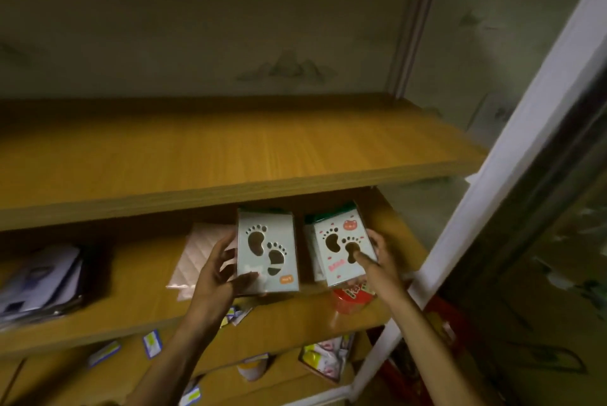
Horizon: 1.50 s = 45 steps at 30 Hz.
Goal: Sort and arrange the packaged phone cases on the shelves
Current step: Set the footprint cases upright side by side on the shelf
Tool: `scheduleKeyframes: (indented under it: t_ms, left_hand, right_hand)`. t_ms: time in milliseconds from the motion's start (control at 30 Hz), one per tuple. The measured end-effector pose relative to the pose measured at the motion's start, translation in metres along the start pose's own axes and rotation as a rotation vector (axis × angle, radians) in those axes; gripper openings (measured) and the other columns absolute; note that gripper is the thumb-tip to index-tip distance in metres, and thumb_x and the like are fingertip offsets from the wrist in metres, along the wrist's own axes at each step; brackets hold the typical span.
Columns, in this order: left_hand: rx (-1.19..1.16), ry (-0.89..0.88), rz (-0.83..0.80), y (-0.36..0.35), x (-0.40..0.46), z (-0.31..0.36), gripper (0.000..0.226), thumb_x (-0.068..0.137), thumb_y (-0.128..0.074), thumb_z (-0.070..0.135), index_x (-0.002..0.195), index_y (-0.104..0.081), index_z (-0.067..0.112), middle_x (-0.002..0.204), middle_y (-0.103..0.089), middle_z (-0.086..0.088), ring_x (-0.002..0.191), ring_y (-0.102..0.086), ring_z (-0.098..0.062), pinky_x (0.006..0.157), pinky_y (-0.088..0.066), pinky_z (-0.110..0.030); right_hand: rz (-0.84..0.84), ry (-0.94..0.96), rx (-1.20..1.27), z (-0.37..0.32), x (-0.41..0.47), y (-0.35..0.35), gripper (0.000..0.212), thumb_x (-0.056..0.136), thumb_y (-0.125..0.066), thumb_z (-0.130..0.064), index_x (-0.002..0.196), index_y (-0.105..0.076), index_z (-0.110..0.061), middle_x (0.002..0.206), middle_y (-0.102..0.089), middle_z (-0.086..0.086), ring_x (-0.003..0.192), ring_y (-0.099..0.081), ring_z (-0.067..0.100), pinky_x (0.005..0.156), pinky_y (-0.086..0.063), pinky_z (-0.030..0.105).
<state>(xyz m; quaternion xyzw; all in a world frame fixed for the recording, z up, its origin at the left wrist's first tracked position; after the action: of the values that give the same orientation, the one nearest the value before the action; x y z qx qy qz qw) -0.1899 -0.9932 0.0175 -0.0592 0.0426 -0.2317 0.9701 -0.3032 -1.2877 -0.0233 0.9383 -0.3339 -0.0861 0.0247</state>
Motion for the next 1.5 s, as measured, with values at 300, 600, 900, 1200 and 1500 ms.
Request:
scheduleKeyframes:
  t_ms: [300,600,900,1200,1500]
  left_hand:
    - [-0.018,-0.016,0.154,-0.012,-0.019,-0.013,0.078,0.077,-0.068,-0.011,0.131,-0.048,0.042,0.124,-0.058,-0.002,0.109,-0.062,-0.021,0.074,-0.061,-0.04]
    - [0.019,-0.053,0.141,-0.042,-0.028,-0.01,0.079,0.077,-0.067,-0.012,0.128,-0.049,0.045,0.127,-0.055,0.004,0.111,-0.057,-0.018,0.065,-0.059,-0.029]
    - [-0.008,0.032,0.133,-0.09,-0.001,-0.029,0.081,0.077,-0.071,-0.006,0.141,-0.038,0.03,0.129,-0.053,-0.006,0.112,-0.058,-0.026,0.079,-0.059,-0.043]
    - [0.153,0.044,0.038,-0.135,0.044,-0.04,0.073,0.08,-0.071,-0.001,0.142,-0.037,0.02,0.121,-0.056,-0.001,0.097,-0.062,-0.012,0.068,-0.06,-0.028]
    - [0.827,-0.206,0.081,-0.135,0.036,-0.016,0.077,0.081,-0.074,0.022,0.145,-0.031,0.017,0.133,-0.054,-0.009,0.114,-0.052,-0.019,0.082,-0.052,-0.021]
  right_hand:
    - [-0.106,0.071,-0.198,0.008,0.032,-0.007,0.055,0.089,-0.065,-0.023,0.135,-0.038,-0.032,0.131,-0.056,0.001,0.098,-0.066,0.012,0.07,-0.061,0.031]
    - [-0.082,0.333,-0.665,-0.026,0.018,0.023,0.064,0.086,-0.062,-0.046,0.141,-0.031,-0.034,0.142,-0.04,-0.002,0.125,-0.047,0.021,0.086,-0.052,0.033]
    - [-0.134,0.388,-0.732,-0.038,0.005,0.045,0.064,0.088,-0.061,-0.045,0.144,-0.032,-0.032,0.147,-0.038,-0.003,0.134,-0.038,0.019,0.102,-0.043,0.042]
    - [-0.077,0.367,-0.791,-0.039,0.013,0.065,0.057,0.09,-0.058,-0.042,0.141,-0.037,-0.031,0.143,-0.043,-0.005,0.13,-0.04,0.016,0.093,-0.028,0.027]
    - [-0.141,0.319,-0.748,-0.029,0.014,0.062,0.059,0.09,-0.056,-0.045,0.143,-0.032,-0.034,0.146,-0.039,-0.005,0.13,-0.042,0.017,0.1,-0.045,0.041]
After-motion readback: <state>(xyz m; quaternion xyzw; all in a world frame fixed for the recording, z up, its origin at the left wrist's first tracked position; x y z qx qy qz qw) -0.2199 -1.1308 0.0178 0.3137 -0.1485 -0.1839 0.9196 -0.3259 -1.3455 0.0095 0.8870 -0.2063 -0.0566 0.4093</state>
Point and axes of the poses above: each hand's wrist, its own x-axis towards the middle knuckle, its own y-axis out of the back of the hand, z = x × y, the point moved 9 cm from there along x, towards the middle knuckle
